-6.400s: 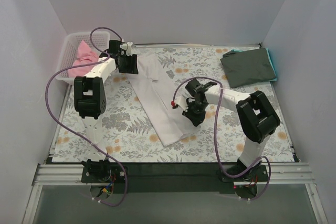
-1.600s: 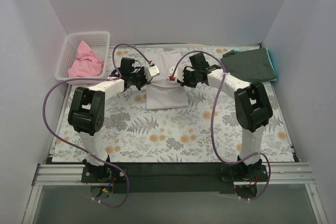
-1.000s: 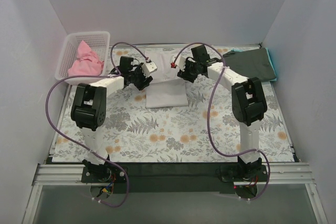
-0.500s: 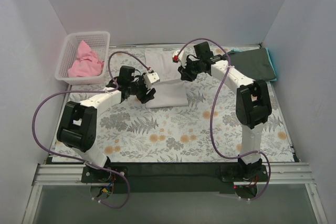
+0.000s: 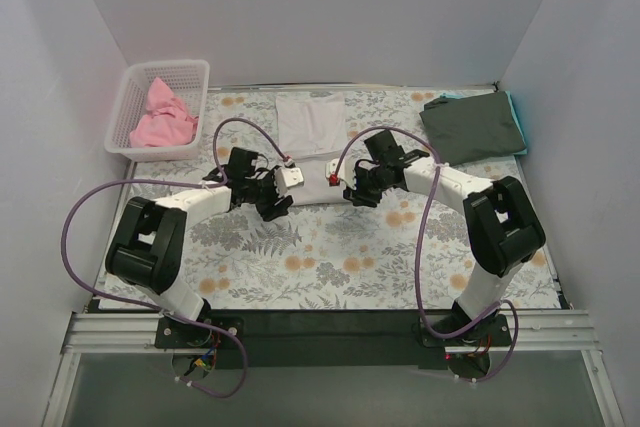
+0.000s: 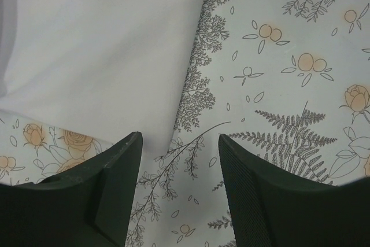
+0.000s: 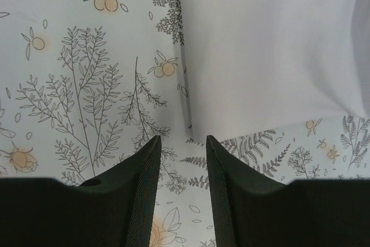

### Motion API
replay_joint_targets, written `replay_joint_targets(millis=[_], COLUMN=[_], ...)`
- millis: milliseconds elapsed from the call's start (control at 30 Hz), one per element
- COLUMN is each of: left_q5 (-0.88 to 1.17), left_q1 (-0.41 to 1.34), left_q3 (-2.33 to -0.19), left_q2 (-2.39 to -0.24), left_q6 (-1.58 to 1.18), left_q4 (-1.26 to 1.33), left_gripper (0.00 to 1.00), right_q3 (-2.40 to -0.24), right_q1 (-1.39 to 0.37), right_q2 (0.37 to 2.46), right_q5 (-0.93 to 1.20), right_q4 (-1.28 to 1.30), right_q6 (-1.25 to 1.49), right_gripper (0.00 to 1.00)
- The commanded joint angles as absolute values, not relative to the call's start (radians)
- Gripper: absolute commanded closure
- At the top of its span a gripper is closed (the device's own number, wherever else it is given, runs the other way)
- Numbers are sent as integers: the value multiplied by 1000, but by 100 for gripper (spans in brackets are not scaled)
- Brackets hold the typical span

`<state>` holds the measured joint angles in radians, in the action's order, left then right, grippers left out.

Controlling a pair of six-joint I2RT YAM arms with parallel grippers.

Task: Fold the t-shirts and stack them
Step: Fold the tshirt

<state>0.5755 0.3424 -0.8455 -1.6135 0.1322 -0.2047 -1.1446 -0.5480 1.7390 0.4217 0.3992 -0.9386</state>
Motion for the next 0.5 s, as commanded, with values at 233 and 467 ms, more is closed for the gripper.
replay_joint_targets(millis=[233, 467], left_q5=[526, 496], left_q1=[385, 388], left_q3=[-821, -810], left_q2=[-1631, -1701], left_q6=[201, 226], left_q4=[-80, -29], left_gripper=[50, 52], right_q3=[-1086, -1049], right_q1=[-578, -591], right_q2=[1752, 1804], right_q5=[362, 336], right_q4=[219, 176], right_q6=[-1040, -1055], right_gripper=[62, 63])
